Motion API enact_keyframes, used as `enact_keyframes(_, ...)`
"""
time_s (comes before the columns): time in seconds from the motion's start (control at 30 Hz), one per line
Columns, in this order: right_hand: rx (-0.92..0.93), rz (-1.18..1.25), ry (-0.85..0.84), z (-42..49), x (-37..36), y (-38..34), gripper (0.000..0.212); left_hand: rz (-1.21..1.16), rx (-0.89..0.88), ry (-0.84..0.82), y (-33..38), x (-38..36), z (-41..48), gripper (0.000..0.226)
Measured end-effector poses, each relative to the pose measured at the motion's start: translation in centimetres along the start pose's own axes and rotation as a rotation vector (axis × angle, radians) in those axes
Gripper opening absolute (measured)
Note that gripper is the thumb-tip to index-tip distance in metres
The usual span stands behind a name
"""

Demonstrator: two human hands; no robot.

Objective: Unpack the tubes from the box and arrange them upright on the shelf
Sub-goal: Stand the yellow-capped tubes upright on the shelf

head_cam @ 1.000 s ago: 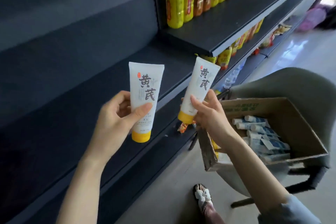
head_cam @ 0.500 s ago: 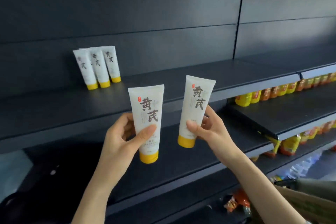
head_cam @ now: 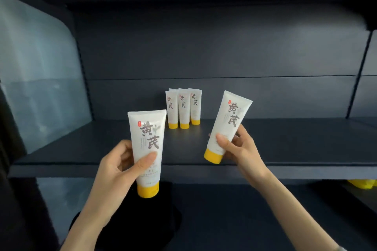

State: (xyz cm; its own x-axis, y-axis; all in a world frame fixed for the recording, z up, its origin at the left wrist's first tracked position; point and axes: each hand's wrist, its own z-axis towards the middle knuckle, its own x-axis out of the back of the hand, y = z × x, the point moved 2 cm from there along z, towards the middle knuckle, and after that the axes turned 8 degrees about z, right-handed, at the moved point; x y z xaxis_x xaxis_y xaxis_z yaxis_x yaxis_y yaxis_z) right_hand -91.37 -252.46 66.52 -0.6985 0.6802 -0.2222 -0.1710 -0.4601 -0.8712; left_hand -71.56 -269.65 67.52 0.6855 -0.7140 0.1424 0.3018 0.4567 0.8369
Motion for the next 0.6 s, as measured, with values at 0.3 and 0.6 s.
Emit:
enact_keyframes(0.3, 0.079, 0.063, -0.018, 10.9, 2.4, 0.0, 0.044, 0.085, -0.067, 0.106, 0.0, -1.6, 5.8, 0.03)
enact_keyframes(0.6, -0.14, -0.058, -0.139, 21.1, 4.9, 5.7, 0.043, 0.143, -0.066, 0.148, -2.1, -2.2, 9.6, 0.032)
